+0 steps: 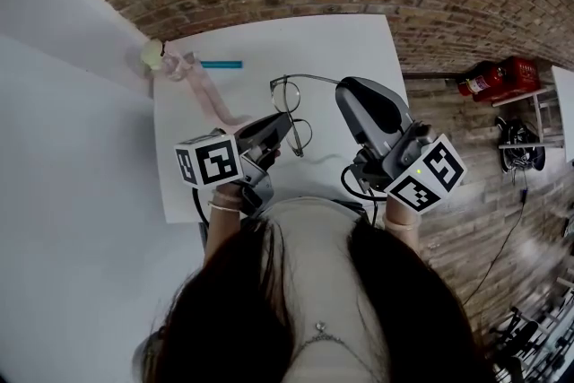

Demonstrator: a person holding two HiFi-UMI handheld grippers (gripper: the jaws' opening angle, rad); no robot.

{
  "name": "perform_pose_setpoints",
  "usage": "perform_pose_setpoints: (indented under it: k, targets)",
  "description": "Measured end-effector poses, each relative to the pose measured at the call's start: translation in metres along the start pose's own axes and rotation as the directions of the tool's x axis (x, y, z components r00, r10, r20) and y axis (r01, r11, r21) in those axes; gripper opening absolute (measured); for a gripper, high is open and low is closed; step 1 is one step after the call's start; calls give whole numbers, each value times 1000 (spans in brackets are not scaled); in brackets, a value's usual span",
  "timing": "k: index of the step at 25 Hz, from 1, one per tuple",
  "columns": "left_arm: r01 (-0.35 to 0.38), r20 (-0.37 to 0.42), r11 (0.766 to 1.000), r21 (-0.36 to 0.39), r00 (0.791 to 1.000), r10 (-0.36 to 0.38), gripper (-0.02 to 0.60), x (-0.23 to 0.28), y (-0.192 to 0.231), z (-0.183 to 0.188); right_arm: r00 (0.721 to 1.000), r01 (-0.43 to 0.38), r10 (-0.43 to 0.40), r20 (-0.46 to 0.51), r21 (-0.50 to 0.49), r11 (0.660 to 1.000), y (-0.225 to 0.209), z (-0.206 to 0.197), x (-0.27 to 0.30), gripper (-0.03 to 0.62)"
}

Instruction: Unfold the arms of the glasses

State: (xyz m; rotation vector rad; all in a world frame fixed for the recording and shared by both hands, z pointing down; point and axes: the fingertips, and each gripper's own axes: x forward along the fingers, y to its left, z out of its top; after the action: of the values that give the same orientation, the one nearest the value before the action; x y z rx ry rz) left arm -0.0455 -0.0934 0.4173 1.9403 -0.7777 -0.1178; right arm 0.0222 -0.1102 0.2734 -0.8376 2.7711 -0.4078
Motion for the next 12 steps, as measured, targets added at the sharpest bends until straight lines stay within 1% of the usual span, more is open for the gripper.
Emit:
perform_pose_setpoints:
  k: [7, 10, 12]
  targets:
    - [-3, -11, 1000, 16, 1000, 3, 23, 2, 1, -2, 1000, 3, -3, 3, 1, 1000, -1, -1, -1, 34]
    - [-3, 11, 1000, -3, 1000, 3, 23, 0, 1, 1, 1000, -2, 2, 8, 12, 1000, 0, -1, -1, 35]
    - [16, 28, 1000, -27, 999, -16, 23, 0, -2, 5, 1000, -4, 3, 16, 21, 1000, 0, 1, -2, 35]
